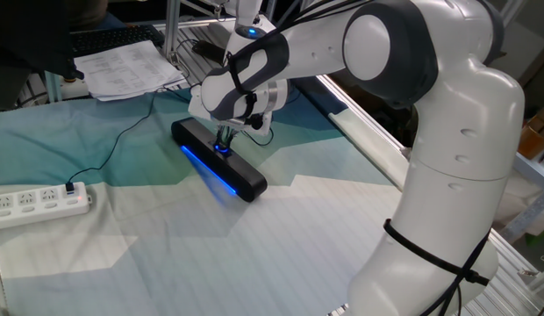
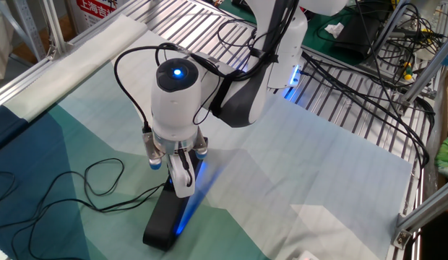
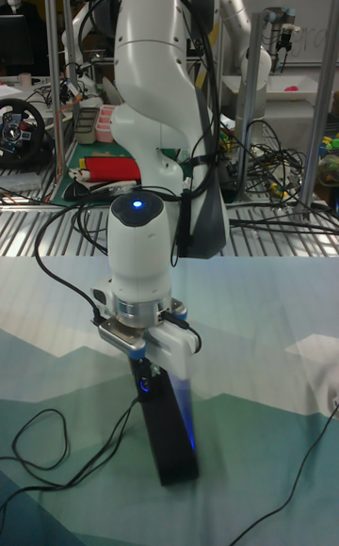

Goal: Turn the knob to decrease the volume of the speaker

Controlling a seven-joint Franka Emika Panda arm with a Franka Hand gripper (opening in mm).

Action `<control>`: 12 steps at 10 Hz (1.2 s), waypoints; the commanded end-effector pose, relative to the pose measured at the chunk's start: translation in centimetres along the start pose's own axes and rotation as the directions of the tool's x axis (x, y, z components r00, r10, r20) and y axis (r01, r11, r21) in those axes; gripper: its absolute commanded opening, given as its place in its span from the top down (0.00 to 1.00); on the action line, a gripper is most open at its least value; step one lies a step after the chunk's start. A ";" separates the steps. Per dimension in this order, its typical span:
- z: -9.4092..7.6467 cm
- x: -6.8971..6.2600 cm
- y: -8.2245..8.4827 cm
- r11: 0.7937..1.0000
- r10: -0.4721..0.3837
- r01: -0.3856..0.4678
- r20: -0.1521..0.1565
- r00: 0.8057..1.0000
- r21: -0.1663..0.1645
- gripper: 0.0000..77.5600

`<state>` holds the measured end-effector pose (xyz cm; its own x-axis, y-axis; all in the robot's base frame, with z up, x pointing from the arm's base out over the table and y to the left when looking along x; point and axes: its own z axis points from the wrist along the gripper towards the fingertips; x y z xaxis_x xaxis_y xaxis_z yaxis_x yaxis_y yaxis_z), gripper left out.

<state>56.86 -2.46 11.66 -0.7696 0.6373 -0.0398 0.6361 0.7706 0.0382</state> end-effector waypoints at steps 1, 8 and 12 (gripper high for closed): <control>3.8 2.3 -0.8 0.847 -0.527 0.531 -0.089 0.845 0.025 0.99; 3.8 2.3 -0.8 0.783 -0.618 0.622 -0.091 0.781 0.009 0.99; 3.8 2.3 -0.8 0.756 -0.652 0.655 -0.091 0.753 0.004 0.99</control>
<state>57.00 -2.40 11.64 -0.8693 0.4927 -0.0390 0.4916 0.8701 0.0345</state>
